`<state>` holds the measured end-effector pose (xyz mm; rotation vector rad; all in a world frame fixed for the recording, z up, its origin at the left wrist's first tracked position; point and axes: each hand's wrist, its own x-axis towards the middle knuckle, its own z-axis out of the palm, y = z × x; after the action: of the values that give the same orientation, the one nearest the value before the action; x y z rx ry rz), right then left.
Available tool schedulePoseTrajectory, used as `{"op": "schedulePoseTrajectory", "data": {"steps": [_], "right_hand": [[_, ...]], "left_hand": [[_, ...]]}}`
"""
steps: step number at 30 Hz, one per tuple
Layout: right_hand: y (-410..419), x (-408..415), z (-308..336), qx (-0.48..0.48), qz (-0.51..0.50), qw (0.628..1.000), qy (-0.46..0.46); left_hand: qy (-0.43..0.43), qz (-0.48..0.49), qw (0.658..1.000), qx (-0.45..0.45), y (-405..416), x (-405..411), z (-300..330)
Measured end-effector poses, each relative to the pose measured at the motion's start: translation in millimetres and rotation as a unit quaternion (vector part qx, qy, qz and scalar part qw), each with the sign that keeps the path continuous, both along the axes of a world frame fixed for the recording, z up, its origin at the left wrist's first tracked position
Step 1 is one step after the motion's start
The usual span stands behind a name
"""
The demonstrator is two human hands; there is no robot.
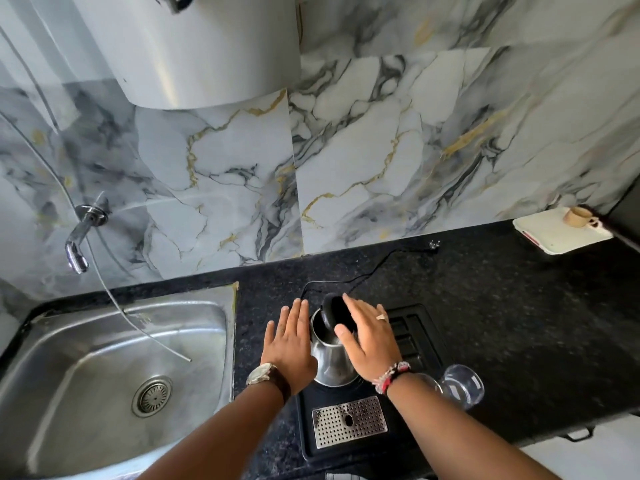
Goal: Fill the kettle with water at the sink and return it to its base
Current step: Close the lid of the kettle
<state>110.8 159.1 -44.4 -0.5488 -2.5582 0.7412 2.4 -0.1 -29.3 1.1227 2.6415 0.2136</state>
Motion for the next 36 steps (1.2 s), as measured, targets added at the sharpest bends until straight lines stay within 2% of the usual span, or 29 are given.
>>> {"op": "schedulePoseTrajectory", "data": {"steps": [4,7,12,18,25,30,36], "right_hand": [[-7.4,1.6,5.6,0.066,-0.002,0.995,-0.072],[-15.0,3.2,10.8,0.082,0.013,0.988,-0.127],[-22.3,8.7,12.5,0.085,0.002,0.984,-0.158],[-32.8,17.1,11.6,0.097,0.010,0.974,-0.205],[-34.6,13.7,-11.4,0.119,-0.015,0.974,-0.192],[-31.5,10.6,-25.1,0.145,-0.025,0.977,-0.156],[-29.1,8.5,-32.9,0.172,-0.042,0.976,-0.130]], "left_hand": [[0.023,-0.049,0.996,0.065,7.2,-1.4,19.1],[0.039,-0.072,0.996,0.035,11.8,-0.4,21.0],[0.046,-0.067,0.996,-0.035,13.0,2.2,10.9],[0.052,-0.046,0.997,-0.020,14.2,9.4,-1.9],[0.057,0.001,0.997,0.061,19.6,9.7,-32.0],[0.070,0.021,0.994,0.087,21.7,9.6,-44.7],[0.098,0.011,0.995,0.025,21.2,8.9,-44.4]]}}
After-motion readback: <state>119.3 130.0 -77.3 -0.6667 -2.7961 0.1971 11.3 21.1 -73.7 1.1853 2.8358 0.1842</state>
